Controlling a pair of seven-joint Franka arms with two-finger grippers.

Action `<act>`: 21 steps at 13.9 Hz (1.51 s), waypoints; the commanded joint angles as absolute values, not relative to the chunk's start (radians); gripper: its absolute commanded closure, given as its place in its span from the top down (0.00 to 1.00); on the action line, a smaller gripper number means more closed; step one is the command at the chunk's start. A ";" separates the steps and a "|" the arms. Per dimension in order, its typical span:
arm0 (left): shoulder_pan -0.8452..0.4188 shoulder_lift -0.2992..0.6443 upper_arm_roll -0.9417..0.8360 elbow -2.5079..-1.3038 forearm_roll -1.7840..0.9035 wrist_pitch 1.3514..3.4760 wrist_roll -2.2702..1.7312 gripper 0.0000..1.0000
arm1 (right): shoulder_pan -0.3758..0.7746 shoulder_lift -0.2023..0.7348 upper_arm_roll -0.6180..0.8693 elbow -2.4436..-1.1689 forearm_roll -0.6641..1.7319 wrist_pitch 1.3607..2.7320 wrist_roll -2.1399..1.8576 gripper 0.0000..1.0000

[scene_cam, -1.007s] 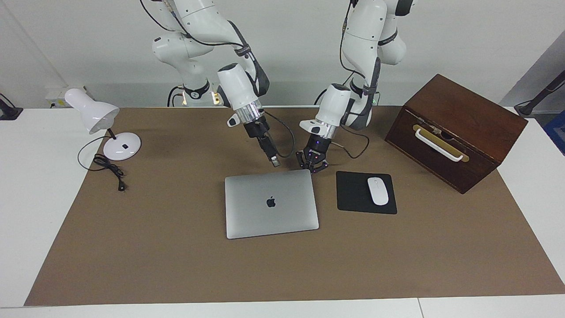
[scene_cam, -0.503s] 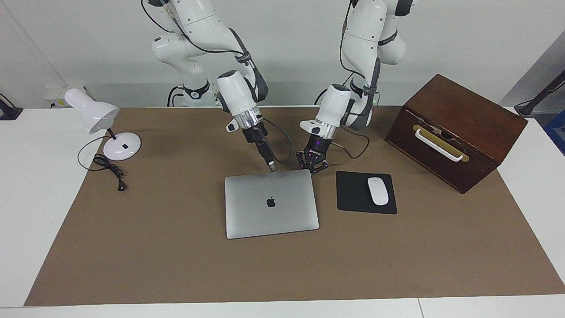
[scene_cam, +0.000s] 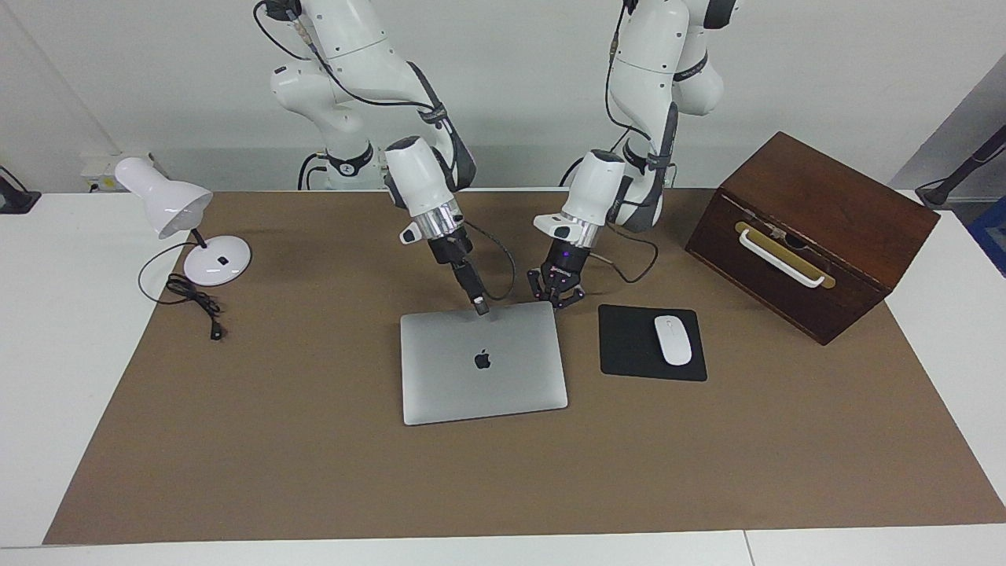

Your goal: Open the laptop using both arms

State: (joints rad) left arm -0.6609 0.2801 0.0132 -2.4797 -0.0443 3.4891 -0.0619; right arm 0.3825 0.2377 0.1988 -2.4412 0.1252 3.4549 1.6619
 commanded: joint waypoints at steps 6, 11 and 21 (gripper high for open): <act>-0.650 0.327 0.020 -2.456 -0.023 3.505 -0.071 0.00 | 0.367 0.293 0.207 -2.370 0.146 3.476 1.615 1.00; -0.650 0.328 0.020 -2.456 -0.023 3.505 -0.071 0.00 | 0.364 0.299 0.206 -2.339 0.146 3.467 1.612 1.00; -0.649 0.330 0.020 -2.456 -0.023 3.505 -0.071 0.00 | 0.351 0.310 0.195 -2.201 0.146 3.247 1.594 1.00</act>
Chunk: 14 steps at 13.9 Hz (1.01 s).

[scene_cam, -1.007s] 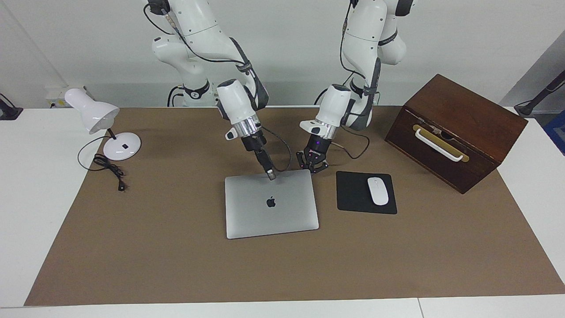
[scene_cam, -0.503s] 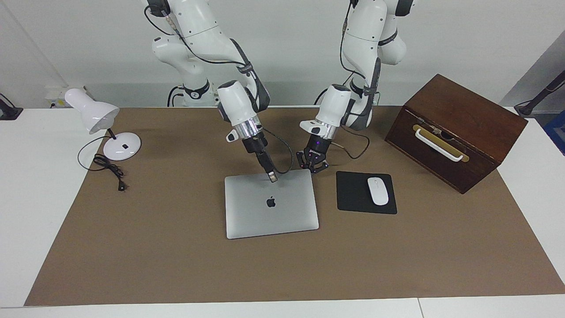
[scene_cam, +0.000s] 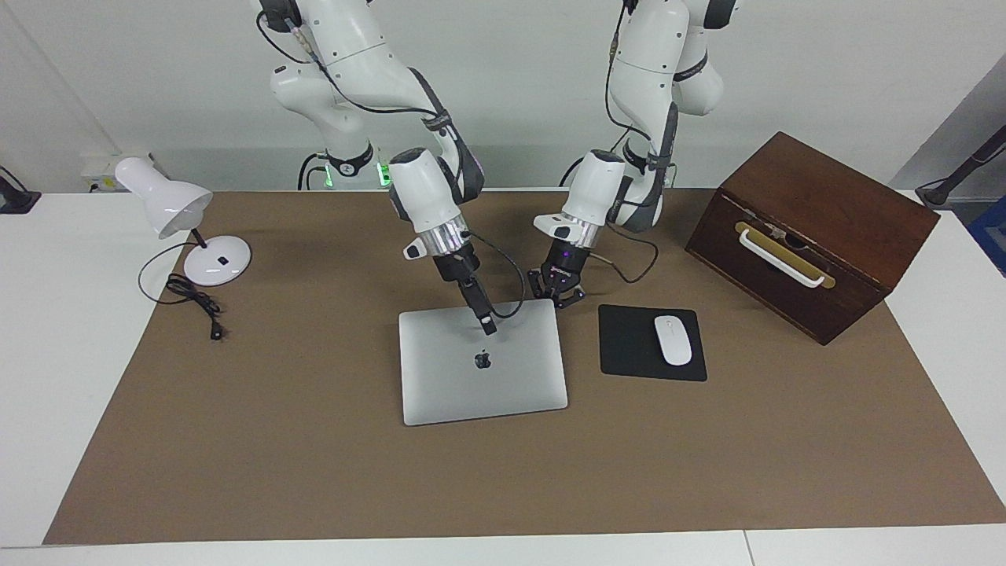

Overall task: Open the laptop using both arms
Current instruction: 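Lift the laptop lid upward and away with the right gripper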

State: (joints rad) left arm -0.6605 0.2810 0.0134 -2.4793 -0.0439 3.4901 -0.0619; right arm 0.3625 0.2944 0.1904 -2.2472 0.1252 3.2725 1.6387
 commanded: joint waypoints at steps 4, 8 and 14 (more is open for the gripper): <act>-0.647 0.333 0.020 -2.456 -0.018 3.505 -0.071 0.00 | 0.350 0.311 0.175 -2.107 0.135 3.099 1.594 1.00; -0.647 0.334 0.020 -2.454 -0.015 3.505 -0.071 0.00 | 0.344 0.350 0.167 -1.990 0.129 3.019 1.594 1.00; -0.647 0.336 0.020 -2.450 -0.015 3.505 -0.071 0.00 | 0.347 0.417 0.167 -1.876 0.129 2.984 1.598 1.00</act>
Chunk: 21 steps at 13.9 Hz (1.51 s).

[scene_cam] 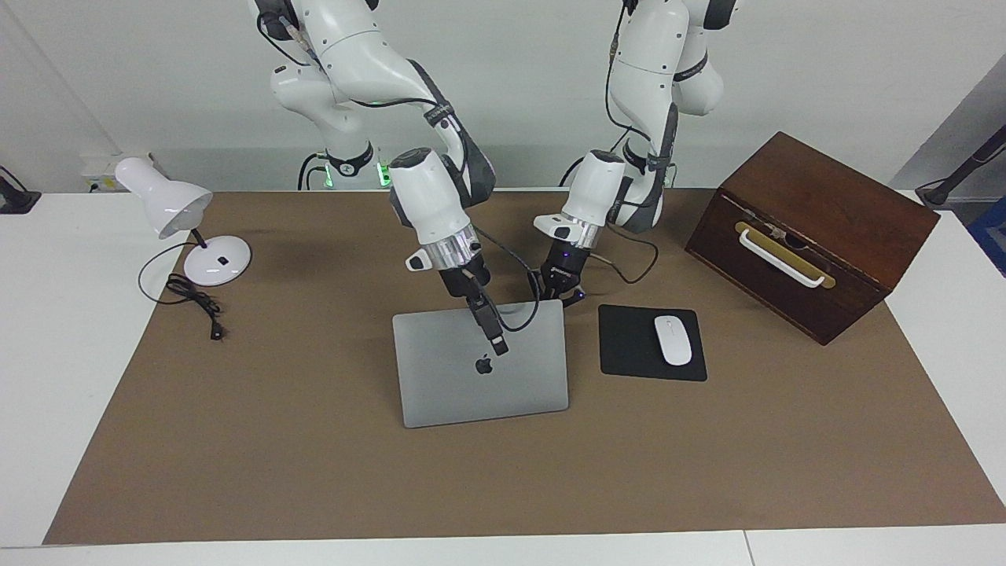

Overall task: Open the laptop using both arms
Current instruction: 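Lift the laptop lid upward and away with the right gripper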

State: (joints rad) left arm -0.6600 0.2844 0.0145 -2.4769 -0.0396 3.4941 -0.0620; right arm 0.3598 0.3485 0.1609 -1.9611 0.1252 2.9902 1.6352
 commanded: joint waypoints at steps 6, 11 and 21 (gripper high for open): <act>-0.647 0.337 0.020 -2.450 -0.015 3.505 -0.071 0.00 | 0.347 0.469 0.153 -1.698 0.129 2.802 1.603 1.00; -0.634 0.337 0.020 -2.450 -0.008 3.505 -0.071 0.00 | 0.342 0.506 0.143 -1.559 0.126 2.651 1.598 1.00; -0.634 0.339 0.018 -2.450 -0.008 3.507 -0.071 0.00 | 0.342 0.603 0.114 -1.335 0.124 2.516 1.598 1.00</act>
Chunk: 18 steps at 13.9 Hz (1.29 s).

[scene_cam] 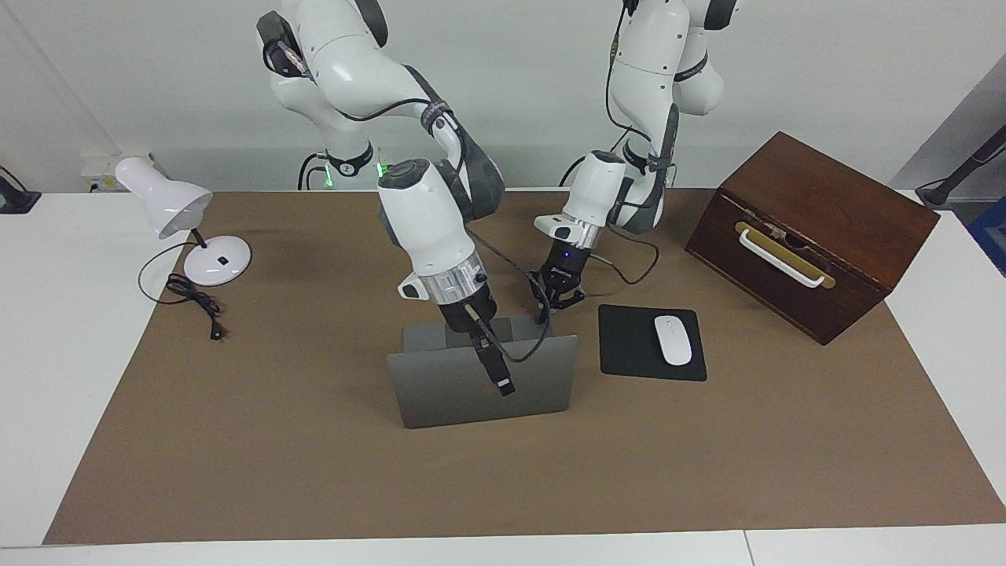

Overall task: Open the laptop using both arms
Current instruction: 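Lift the laptop lid upward and away with the right gripper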

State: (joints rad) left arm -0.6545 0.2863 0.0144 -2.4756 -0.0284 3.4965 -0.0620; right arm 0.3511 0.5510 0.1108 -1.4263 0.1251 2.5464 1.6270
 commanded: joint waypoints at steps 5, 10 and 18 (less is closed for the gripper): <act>-0.632 0.339 0.018 -2.450 -0.008 3.507 -0.071 0.00 | 0.342 0.661 0.098 -1.247 0.123 2.517 1.591 1.00; -0.632 0.339 0.018 -2.450 -0.008 3.507 -0.071 0.00 | 0.342 0.683 0.086 -1.229 0.123 2.522 1.580 1.00; -0.630 0.339 0.018 -2.450 -0.008 3.507 -0.071 0.00 | 0.348 0.649 0.083 -1.218 0.124 2.449 1.582 1.00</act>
